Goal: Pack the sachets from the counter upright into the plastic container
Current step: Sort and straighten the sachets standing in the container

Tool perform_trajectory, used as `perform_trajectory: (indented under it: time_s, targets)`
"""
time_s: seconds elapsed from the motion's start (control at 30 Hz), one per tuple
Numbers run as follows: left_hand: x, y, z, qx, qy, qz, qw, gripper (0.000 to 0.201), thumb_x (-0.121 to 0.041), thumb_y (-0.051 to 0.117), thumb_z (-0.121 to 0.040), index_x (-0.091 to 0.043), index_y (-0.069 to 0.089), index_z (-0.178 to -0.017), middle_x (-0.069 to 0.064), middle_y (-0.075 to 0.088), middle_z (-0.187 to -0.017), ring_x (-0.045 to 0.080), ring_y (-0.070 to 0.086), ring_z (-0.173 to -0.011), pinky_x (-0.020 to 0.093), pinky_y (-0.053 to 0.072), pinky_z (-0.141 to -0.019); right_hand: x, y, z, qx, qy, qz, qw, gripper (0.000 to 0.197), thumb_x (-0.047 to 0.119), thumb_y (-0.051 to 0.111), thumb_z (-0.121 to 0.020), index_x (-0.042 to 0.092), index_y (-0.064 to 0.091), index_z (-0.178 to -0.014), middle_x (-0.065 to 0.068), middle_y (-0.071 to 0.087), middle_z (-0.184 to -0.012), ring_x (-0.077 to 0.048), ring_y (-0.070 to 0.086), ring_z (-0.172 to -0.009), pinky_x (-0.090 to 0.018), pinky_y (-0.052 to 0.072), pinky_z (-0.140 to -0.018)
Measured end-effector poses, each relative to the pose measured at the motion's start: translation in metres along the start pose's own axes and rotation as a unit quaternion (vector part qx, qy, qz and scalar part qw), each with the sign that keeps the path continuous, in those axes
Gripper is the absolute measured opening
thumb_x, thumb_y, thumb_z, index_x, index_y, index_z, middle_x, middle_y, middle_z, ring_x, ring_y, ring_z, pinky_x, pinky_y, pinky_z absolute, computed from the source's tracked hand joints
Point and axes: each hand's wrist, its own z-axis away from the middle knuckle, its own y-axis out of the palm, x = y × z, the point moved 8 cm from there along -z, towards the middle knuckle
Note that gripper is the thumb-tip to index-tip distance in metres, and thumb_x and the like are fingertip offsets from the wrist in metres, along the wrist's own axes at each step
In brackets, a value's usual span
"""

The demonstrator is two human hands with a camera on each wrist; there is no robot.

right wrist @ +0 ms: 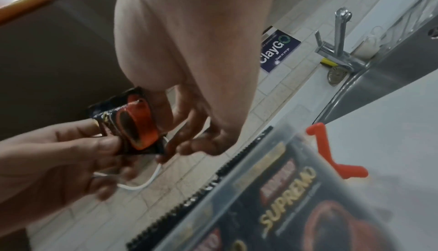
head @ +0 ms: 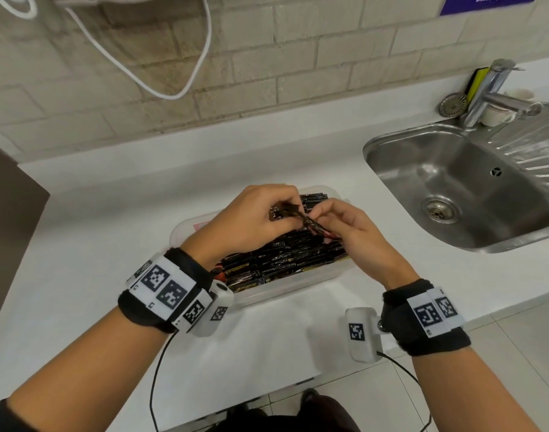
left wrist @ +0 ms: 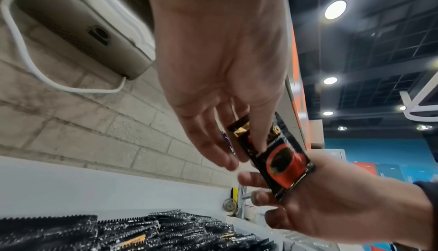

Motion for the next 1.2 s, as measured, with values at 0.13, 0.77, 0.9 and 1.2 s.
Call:
perform_trajectory:
  time_s: [0.13,0.77,0.9,1.2]
  targets:
    - [0.014,0.004,0.003,0.036,-0.039,-0.017,0.998,0.011,-0.029,0.074,-0.090,-0.031,0.065,-0.084,-0.012,0.064,-0.074,0.007,0.057,-0.069,0.029,0.045,-0.065,0.001,-0.025,0.005,-0.087,-0.062,0.180,0.978,0.036,-0.005,0.057,-0.092,0.027,0.071,-0.084,0.005,0.068,-0.090,-0.008,0.059,-0.092,-0.022,0.042,-0.084]
    - [0.020,0.031,0.005,0.057,-0.059,-0.130,0.988,0.020,-0.030,0.070,-0.093,-0.035,0.051,-0.088,-0.014,0.056,-0.070,0.003,0.053,-0.063,0.031,0.044,-0.059,-0.024,-0.026,-0.004,-0.006,-0.005,0.354,0.935,0.034,0.008,0.056,-0.096,0.032,0.071,-0.077,0.008,0.050,-0.121,-0.017,0.027,-0.127,-0.041,0.024,-0.115]
    - [0.021,0.033,0.006,0.064,-0.069,-0.160,0.983,0.016,-0.030,0.068,-0.094,-0.031,0.052,-0.090,-0.013,0.055,-0.071,0.004,0.051,-0.063,0.032,0.042,-0.059,-0.025,-0.027,-0.003,-0.019,0.004,0.327,0.945,0.038,0.003,0.054,-0.095,0.030,0.072,-0.074,0.005,0.053,-0.120,-0.015,0.029,-0.125,-0.031,0.021,-0.113]
    - [0.026,0.051,0.011,0.112,-0.093,-0.196,0.970,0.015,-0.034,0.068,-0.091,-0.032,0.054,-0.097,-0.014,0.058,-0.081,0.017,0.057,-0.081,0.036,0.048,-0.068,-0.022,-0.026,-0.004,-0.018,0.000,0.314,0.949,0.056,0.001,0.047,-0.094,0.044,0.071,-0.068,0.004,0.052,-0.113,-0.010,0.029,-0.116,-0.019,0.017,-0.102]
